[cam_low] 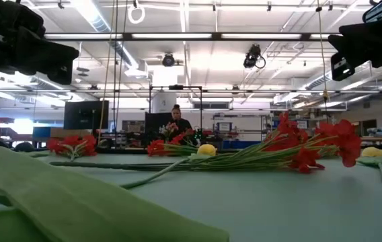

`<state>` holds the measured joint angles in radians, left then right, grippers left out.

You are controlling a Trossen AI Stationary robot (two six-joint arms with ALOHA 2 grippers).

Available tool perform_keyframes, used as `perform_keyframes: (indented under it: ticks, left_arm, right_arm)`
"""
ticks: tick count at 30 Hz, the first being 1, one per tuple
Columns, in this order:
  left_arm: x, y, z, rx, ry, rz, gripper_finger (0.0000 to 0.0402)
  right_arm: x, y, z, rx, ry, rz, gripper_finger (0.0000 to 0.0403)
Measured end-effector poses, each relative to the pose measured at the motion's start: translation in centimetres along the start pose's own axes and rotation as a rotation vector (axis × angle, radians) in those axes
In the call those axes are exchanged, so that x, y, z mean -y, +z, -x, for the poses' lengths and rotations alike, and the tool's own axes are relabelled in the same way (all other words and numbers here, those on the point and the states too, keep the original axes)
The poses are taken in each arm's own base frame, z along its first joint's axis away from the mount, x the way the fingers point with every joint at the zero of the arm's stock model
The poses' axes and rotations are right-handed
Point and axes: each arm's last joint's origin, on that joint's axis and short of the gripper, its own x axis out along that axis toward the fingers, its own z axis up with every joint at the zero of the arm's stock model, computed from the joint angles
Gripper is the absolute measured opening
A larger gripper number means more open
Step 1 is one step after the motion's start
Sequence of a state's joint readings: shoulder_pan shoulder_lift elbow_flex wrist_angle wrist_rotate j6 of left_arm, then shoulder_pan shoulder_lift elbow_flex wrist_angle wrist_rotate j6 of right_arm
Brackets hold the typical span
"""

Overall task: Sort flowers into vase by color
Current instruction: Put the top right orange flowers into the violet vase

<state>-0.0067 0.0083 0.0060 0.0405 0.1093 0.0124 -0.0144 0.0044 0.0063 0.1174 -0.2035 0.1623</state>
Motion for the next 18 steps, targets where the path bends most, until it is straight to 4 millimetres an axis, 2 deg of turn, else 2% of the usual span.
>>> perform_keyframes:
  ticks: [16, 18]
  left_arm:
    - [0.00, 0.00, 0.00, 0.000, 0.000, 0.000, 0.0041]
    - [0.00, 0.01, 0.00, 0.001, 0.001, -0.006, 0.0041]
  right_arm:
    - [0.00, 0.00, 0.00, 0.000, 0.000, 0.004, 0.0104]
    - [0.09, 0.04, 0.00, 0.005, -0.025, 0.162, 0.0104]
